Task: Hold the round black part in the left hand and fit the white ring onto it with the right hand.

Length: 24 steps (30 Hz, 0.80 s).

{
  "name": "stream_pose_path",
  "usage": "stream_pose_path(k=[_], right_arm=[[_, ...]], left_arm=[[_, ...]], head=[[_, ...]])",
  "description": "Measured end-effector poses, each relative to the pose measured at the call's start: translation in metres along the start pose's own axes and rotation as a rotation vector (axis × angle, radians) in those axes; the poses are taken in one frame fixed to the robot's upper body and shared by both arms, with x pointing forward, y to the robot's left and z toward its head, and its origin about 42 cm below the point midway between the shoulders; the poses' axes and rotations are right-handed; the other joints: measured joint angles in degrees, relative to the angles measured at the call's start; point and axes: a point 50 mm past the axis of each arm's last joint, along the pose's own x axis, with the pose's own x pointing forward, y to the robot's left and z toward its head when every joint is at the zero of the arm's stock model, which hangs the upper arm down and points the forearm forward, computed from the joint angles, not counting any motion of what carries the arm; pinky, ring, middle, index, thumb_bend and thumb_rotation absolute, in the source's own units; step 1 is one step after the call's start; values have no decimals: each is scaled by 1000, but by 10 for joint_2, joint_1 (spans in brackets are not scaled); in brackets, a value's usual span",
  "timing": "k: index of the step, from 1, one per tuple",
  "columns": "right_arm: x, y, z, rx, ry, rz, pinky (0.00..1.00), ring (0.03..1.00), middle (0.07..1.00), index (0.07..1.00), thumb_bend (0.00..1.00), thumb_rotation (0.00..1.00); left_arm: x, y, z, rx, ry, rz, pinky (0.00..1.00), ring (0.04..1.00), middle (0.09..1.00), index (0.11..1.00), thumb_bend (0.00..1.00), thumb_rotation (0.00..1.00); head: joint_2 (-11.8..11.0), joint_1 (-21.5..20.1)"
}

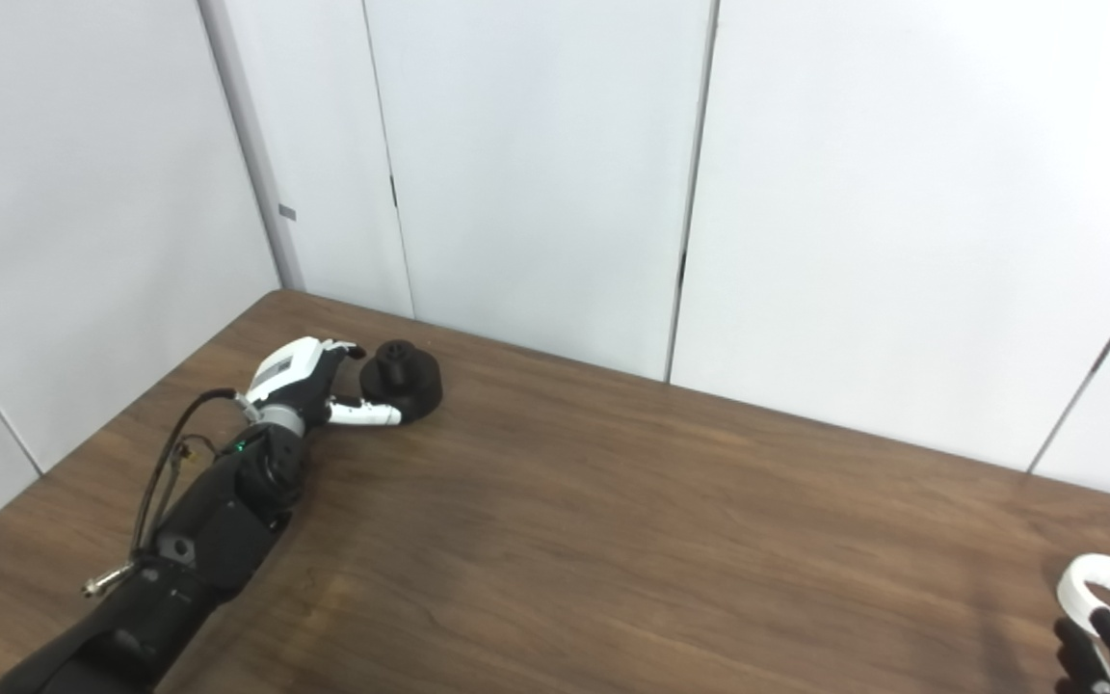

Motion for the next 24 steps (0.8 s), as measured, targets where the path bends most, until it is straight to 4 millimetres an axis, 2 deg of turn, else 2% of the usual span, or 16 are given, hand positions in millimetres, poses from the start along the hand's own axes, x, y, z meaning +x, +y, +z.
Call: stream_pose_path(k=[9, 17, 24], right_arm=[[0, 1, -1, 0, 16, 0, 1000, 974, 930, 979, 757, 1000], [0, 3, 0, 0, 10, 5, 1000, 971, 922, 983, 744, 1000], [-1, 3, 0, 2, 14, 4, 1000, 983, 925, 991, 780, 1000]], left_arm=[[4, 3, 11, -13, -18, -30, 1000, 1000, 971, 857, 1000, 434], [11, -2, 18, 0, -14, -59, 1000, 1000, 968, 857, 1000, 424], [17, -6, 26, 7, -9, -72, 1000, 1000, 963, 846, 1000, 403]], head=[[2, -4], [4, -8], [5, -8]])
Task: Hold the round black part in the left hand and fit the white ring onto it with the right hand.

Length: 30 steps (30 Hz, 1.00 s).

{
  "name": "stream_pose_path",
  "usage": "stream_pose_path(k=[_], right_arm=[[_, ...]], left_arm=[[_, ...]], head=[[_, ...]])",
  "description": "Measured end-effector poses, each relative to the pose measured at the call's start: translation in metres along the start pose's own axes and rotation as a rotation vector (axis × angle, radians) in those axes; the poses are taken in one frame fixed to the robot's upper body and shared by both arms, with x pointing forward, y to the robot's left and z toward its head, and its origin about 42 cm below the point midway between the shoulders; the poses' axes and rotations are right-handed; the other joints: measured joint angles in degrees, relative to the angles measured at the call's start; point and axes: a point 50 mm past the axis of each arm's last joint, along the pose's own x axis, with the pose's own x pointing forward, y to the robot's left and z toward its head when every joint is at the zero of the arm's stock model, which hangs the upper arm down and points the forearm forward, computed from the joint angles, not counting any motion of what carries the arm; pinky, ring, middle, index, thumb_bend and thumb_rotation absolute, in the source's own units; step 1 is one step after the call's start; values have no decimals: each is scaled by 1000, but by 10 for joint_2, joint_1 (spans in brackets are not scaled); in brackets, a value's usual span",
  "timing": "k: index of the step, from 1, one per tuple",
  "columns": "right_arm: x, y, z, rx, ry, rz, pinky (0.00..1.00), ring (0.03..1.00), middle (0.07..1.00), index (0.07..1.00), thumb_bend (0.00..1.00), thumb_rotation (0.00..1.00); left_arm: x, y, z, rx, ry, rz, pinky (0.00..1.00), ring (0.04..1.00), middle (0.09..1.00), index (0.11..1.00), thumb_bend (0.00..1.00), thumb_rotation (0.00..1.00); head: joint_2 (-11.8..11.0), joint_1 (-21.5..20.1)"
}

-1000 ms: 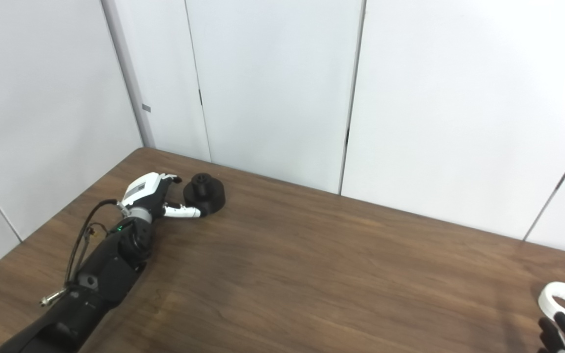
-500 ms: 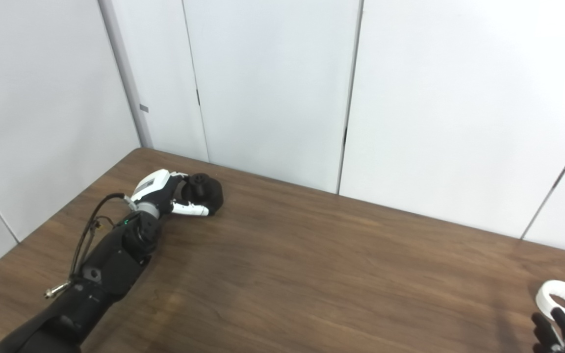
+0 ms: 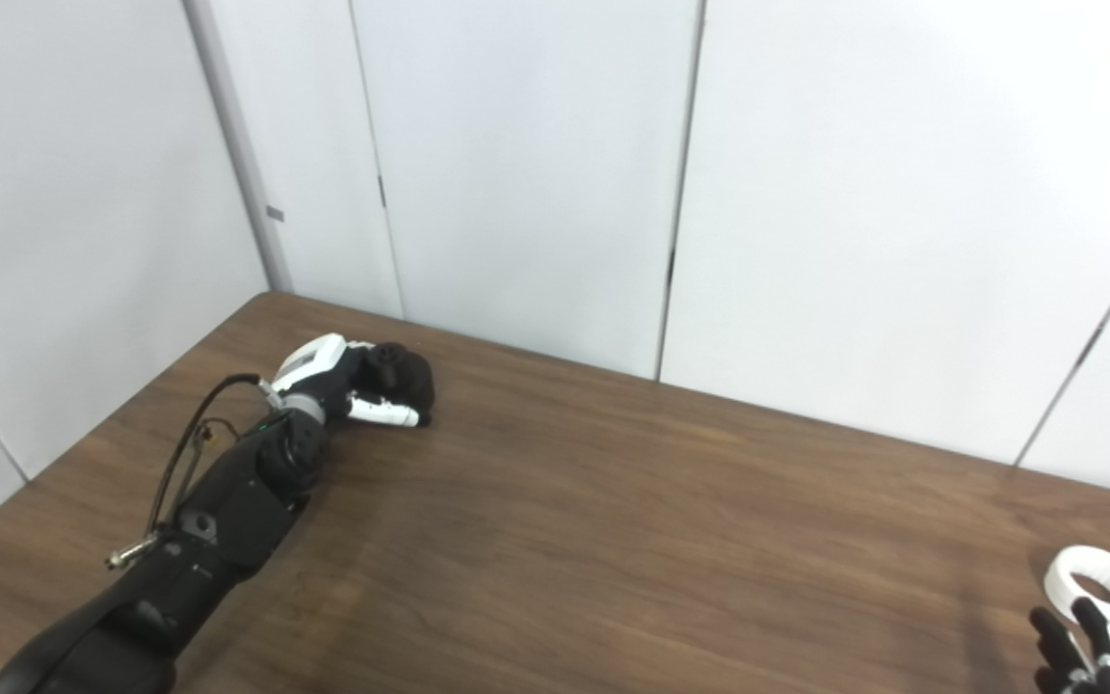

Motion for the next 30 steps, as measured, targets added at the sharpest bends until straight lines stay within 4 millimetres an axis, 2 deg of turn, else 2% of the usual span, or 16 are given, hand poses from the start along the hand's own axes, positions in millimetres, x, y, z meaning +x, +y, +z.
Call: stream_pose_path(k=[6, 10, 11, 12, 13, 14, 16, 19, 30], right_arm=[[0, 0, 1, -1, -2, 0, 1000, 988, 928, 999, 764, 1000], [0, 0, 1, 2, -3, 0, 1000, 991, 932, 1000, 763, 1000], [0, 0, 1, 2, -3, 0, 1000, 992, 934, 1000, 768, 1000], [0, 0, 1, 2, -3, -1, 1000, 995, 937, 1000, 764, 1000], [0, -1, 1, 2, -2, -1, 1000, 995, 938, 1000, 763, 1000], [0, -1, 1, 2, -2, -1, 1000, 997, 939, 1000, 762, 1000], [0, -1, 1, 3, -1, -1, 1000, 995, 941, 1000, 761, 1000], [-1, -1, 1, 3, -1, -2, 1000, 999, 942, 1000, 765, 1000], [-2, 0, 6, -1, -6, 2, 1000, 1000, 950, 1000, 764, 1000]], left_arm=[[3, 0, 3, 4, 3, 5, 1000, 980, 931, 815, 1000, 386], [2, -1, 5, -2, 1, 22, 1000, 950, 878, 695, 1000, 344], [2, -2, 5, -8, 2, 31, 1000, 943, 861, 660, 1000, 318], [2, -2, 6, -17, 5, 44, 998, 924, 825, 587, 966, 236], [2, -3, 6, -34, 10, 57, 996, 919, 816, 567, 953, 213], [2, -5, 6, -61, 12, 67, 998, 916, 807, 526, 744, 142], [3, -9, 5, -106, 8, 101, 977, 903, 789, 489, 571, 73], [2, -13, 5, -119, -2, 121, 966, 895, 786, 480, 529, 54], [5, -8, -2, -92, 1, 136, 931, 876, 771, 481, 524, 52]], head=[[2, 0], [3, 0], [4, 1], [4, 2], [4, 2], [4, 3], [5, 4], [6, 4], [11, 0]])
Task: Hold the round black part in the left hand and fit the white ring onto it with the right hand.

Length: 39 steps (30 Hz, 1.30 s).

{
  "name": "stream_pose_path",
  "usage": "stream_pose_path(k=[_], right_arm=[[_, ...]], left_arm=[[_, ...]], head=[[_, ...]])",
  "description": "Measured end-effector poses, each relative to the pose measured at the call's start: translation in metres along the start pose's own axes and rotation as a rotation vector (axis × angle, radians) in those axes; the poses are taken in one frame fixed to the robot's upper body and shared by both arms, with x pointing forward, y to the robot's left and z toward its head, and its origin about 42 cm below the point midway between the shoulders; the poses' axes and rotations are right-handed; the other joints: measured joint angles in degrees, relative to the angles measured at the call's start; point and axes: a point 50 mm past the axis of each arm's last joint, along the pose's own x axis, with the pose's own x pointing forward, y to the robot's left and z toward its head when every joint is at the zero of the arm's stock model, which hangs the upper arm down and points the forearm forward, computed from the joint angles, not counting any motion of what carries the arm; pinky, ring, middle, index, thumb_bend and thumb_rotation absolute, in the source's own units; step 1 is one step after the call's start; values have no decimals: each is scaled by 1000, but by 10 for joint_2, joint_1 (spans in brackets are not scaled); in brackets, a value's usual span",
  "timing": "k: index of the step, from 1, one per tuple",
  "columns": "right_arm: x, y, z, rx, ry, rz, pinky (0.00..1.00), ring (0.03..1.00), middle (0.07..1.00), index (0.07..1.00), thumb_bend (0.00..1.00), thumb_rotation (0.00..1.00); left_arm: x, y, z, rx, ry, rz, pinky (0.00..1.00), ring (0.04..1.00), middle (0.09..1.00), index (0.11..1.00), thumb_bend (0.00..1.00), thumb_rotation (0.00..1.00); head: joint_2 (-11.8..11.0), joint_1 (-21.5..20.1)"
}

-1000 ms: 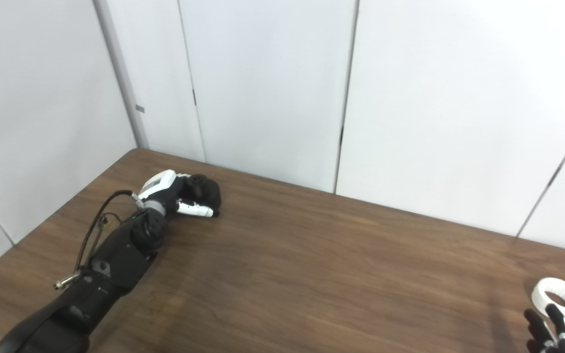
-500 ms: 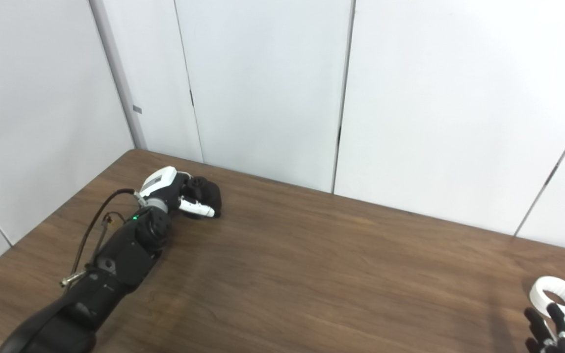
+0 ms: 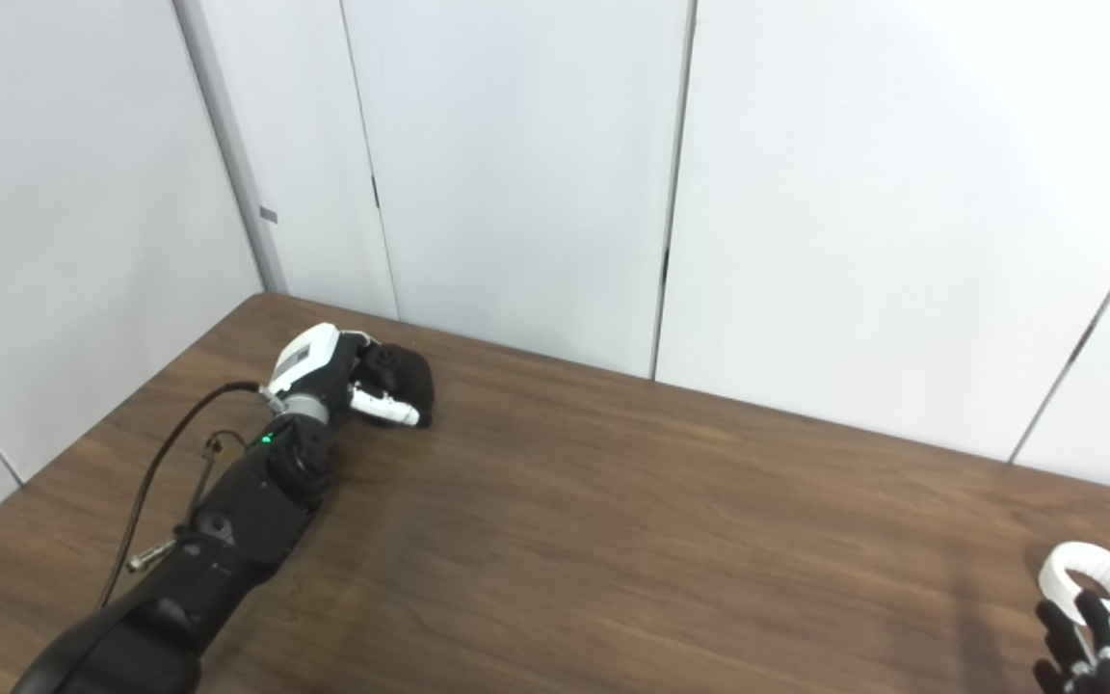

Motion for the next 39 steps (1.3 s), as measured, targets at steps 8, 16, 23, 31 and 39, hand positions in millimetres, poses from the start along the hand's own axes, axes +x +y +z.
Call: stream_pose_path(k=[8, 16, 23, 31, 39], right_arm=[[-1, 1, 0, 2, 12, 2, 1000, 1000, 960, 1000, 742, 1000], [-3, 7, 11, 15, 8, 23, 1000, 1000, 1000, 1000, 793, 1000], [-3, 15, 13, -4, 26, 19, 1000, 1000, 1000, 1000, 623, 1000], [-3, 22, 15, -14, 17, 14, 1000, 1000, 977, 1000, 486, 1000], [-2, 32, 15, -6, 16, 25, 1000, 1000, 979, 1000, 510, 1000]], left_arm=[[-14, 4, 7, -19, -57, -3, 942, 885, 749, 480, 524, 53], [-48, 16, 35, -28, -149, -70, 930, 868, 731, 481, 523, 51], [-96, 26, 68, -41, -301, -141, 942, 884, 740, 481, 523, 52], [-160, 13, 101, -29, -466, -318, 891, 907, 776, 483, 524, 51], [-227, -26, 108, 17, -602, -477, 985, 875, 748, 481, 524, 53]], head=[[11, -20], [25, -46], [42, -86], [66, -136], [89, -185]])
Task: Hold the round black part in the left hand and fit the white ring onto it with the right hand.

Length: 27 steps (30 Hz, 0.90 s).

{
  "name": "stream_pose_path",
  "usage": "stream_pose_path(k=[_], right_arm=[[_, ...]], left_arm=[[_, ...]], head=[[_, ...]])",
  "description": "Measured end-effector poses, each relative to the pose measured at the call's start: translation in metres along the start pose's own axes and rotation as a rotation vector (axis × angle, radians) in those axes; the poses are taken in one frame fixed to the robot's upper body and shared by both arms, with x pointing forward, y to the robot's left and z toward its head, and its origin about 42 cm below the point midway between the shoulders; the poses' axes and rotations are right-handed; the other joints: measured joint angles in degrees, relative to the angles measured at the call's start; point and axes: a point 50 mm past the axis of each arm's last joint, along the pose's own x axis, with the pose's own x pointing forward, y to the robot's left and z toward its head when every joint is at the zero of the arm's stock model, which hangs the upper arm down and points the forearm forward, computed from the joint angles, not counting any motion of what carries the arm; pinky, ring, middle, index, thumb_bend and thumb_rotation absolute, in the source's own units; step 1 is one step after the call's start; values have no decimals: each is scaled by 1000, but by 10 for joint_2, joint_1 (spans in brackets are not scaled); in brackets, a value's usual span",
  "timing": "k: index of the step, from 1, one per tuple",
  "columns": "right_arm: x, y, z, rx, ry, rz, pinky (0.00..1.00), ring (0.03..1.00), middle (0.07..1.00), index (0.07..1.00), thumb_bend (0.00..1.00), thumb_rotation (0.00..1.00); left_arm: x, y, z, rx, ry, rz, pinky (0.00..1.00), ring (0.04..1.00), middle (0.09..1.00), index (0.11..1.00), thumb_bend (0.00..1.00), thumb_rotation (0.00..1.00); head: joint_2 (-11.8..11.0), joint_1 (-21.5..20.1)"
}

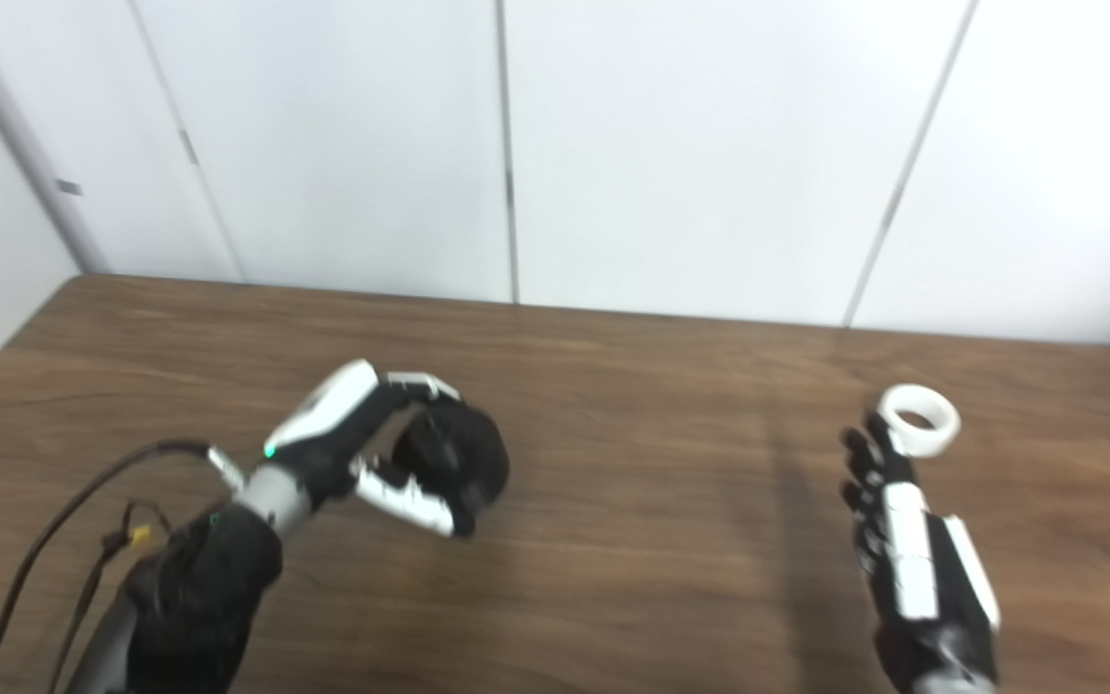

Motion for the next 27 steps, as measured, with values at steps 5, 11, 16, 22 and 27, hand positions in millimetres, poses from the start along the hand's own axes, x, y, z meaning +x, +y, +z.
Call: stream_pose_path(k=[5, 11, 16, 22, 27], right_arm=[[1, 7, -1, -1, 14, 7, 1000, 1000, 963, 1000, 538, 1000], [1, 15, 1, -20, 29, -4, 1000, 1000, 957, 1000, 578, 1000], [1, 21, 4, -30, 29, -10, 1000, 1000, 957, 1000, 583, 1000], [1, 26, 5, -32, 27, -9, 1000, 1000, 948, 1000, 583, 1000], [1, 26, 6, -31, 27, -20, 1000, 1000, 947, 1000, 580, 1000]], left_arm=[[-17, -36, 11, 90, -85, -54, 1000, 862, 748, 481, 525, 55], [-31, -59, 25, 139, -179, -76, 1000, 869, 755, 480, 525, 55], [-41, -76, 30, 130, -216, -119, 1000, 874, 768, 480, 525, 55], [-43, -79, 29, 142, -216, -127, 1000, 879, 769, 480, 525, 53], [-44, -78, 29, 147, -222, -129, 991, 871, 761, 481, 524, 53]], head=[[17, -27], [38, -54], [50, -70], [61, -80], [66, -81]])
